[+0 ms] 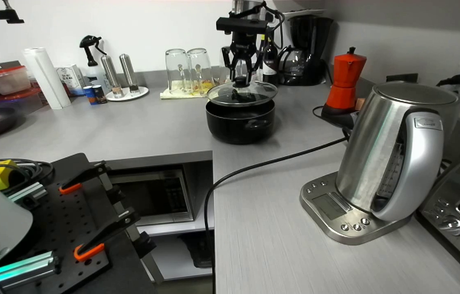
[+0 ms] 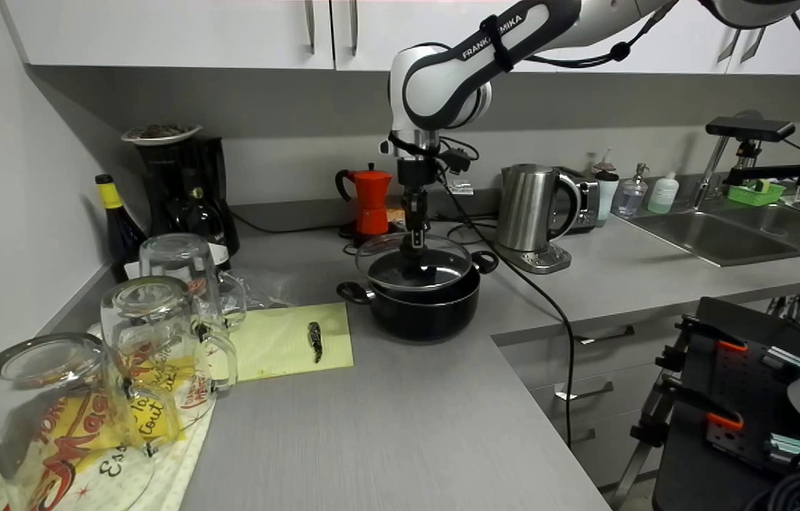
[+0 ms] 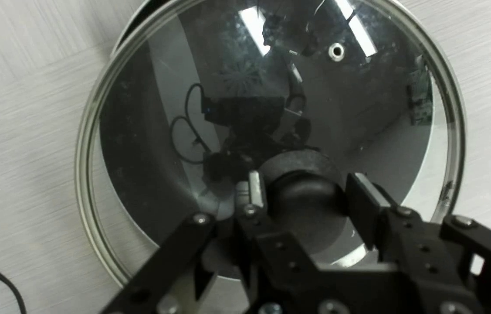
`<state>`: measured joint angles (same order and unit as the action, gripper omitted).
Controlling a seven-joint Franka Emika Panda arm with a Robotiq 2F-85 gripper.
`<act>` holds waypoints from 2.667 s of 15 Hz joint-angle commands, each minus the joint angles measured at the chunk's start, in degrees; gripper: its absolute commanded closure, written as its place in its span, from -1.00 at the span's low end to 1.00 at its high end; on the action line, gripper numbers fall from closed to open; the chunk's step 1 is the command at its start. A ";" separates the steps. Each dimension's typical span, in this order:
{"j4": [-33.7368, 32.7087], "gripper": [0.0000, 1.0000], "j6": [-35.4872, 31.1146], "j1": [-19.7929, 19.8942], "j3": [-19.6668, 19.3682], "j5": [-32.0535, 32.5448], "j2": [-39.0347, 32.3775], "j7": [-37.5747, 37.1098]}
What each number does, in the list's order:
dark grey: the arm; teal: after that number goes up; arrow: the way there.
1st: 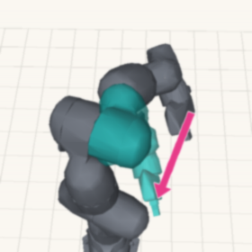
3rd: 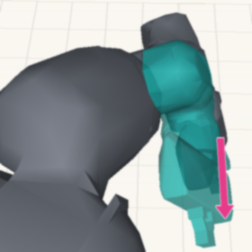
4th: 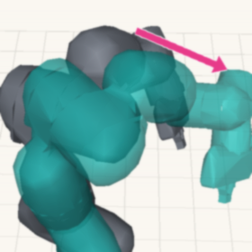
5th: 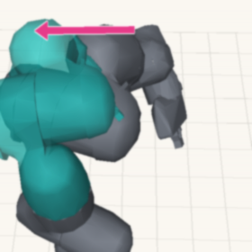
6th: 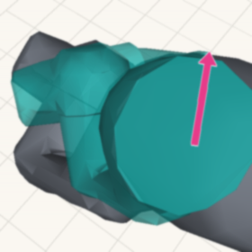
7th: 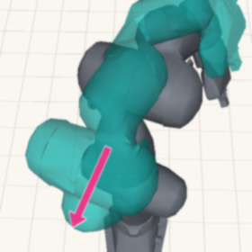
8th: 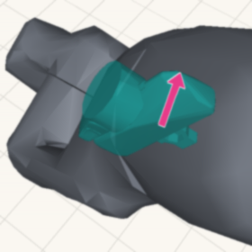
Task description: Put the lid on the pot
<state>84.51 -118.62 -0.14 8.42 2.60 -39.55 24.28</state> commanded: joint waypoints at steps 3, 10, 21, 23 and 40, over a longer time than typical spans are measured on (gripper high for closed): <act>-1.69 0.51 1.28 0.34 0.69 -1.26 -0.83 1.72; 1.36 0.51 -2.39 1.02 0.89 -1.82 0.24 1.74; 8.74 0.51 -10.21 3.77 2.33 -4.88 2.75 3.85; 9.88 0.51 -11.20 4.20 2.46 -5.34 3.37 4.10; 20.50 0.51 -17.68 6.80 3.14 -8.66 9.57 6.27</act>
<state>101.79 -134.93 5.65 10.81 -3.99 -33.09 28.47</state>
